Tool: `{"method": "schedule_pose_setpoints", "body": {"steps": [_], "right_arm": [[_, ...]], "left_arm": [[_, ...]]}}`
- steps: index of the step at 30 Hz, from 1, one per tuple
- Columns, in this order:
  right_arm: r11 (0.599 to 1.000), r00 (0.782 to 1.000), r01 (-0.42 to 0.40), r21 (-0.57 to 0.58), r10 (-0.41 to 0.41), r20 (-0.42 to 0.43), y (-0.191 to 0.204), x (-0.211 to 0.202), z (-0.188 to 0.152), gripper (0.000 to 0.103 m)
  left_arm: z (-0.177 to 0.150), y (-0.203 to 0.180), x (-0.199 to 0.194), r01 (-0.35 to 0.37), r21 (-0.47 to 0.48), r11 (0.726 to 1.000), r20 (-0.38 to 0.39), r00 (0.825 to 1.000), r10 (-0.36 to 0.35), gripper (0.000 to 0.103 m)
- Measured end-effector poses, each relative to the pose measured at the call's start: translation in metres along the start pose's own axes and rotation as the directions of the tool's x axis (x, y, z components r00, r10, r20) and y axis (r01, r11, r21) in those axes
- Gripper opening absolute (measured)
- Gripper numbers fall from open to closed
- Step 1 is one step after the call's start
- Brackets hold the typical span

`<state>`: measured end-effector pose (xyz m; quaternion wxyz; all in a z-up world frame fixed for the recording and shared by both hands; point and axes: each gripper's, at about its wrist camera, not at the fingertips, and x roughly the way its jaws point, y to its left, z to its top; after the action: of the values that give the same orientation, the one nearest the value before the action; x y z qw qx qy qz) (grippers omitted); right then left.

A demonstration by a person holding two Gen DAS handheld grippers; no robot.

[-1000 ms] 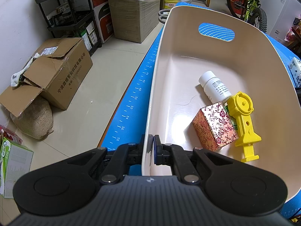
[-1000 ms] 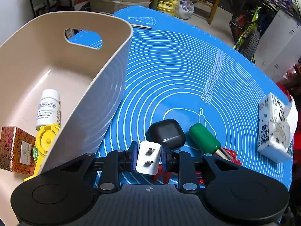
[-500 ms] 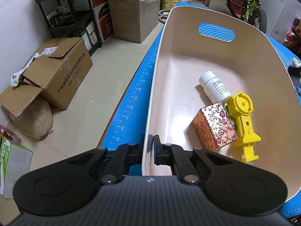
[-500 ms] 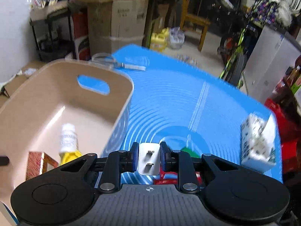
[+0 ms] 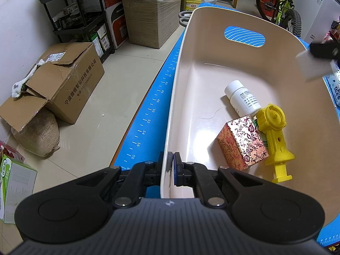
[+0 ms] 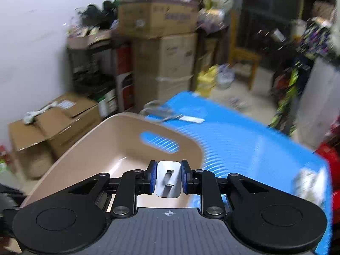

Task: Organize rigid objects
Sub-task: 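Carry the white plug charger into the bin and release it with the right gripper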

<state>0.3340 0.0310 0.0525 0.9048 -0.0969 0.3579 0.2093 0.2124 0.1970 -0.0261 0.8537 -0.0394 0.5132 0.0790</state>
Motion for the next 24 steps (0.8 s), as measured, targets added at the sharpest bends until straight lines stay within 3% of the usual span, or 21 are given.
{"method": "schedule_pose_setpoints", "body": {"steps": [5, 12, 24], "right_arm": [[0.995, 0.987, -0.101, 0.014, 0.102, -0.121, 0.018, 0.020, -0.008, 0.032], [0.990, 0.967, -0.140, 0.029, 0.143, -0.211, 0.038, 0.047, -0.025, 0.032], [0.993, 0.946, -0.113, -0.016, 0.103, -0.307, 0.052, 0.077, -0.049, 0.032]], "left_arm": [[0.000, 0.000, 0.000, -0.001, 0.000, 1.000, 0.000, 1.000, 0.001, 0.009], [0.000, -0.001, 0.001, 0.000, 0.000, 1.000, 0.000, 1.000, 0.000, 0.009], [0.000, -0.001, 0.001, -0.002, 0.000, 1.000, 0.000, 1.000, 0.002, 0.009]]}}
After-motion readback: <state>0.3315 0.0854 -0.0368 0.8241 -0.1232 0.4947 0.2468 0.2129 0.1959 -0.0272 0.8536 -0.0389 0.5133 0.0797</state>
